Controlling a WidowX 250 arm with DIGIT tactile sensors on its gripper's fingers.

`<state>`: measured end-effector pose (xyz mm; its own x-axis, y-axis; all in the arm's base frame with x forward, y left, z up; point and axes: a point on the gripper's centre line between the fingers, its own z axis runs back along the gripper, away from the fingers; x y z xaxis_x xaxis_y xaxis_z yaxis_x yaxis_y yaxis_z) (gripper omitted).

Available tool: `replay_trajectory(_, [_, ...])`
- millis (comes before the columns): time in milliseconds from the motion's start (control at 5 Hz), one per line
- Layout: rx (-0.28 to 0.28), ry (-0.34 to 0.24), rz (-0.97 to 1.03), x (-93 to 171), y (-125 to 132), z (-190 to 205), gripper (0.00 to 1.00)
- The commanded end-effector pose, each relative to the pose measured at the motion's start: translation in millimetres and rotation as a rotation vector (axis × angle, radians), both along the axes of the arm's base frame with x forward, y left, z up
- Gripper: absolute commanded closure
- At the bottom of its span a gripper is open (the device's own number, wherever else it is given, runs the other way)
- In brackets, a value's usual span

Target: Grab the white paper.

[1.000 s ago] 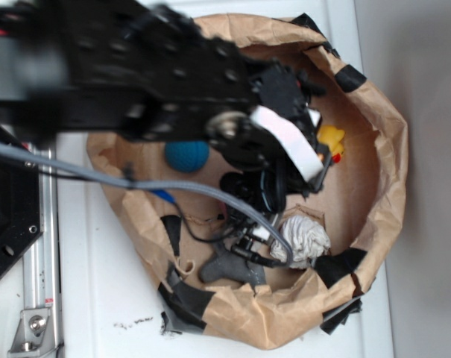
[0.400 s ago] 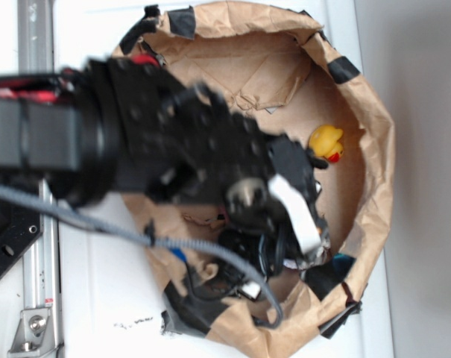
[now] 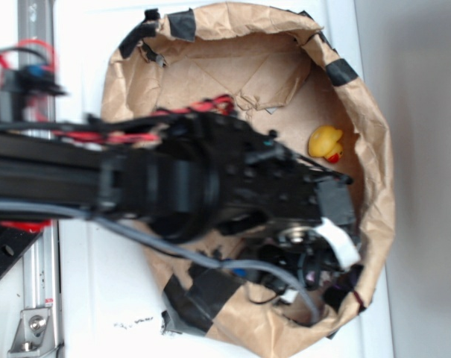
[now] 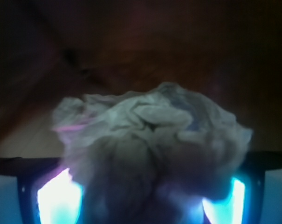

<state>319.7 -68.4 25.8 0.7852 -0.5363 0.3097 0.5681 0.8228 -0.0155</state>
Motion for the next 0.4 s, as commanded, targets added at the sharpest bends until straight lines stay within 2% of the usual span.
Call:
replay_trajectory(0, [0.013, -0.007, 0.120, 5.1, 22.7, 23.6, 1.00])
replay_trajectory(200, [0.004, -0.050, 0.217, -6.2, 49.5, 63.4, 1.00])
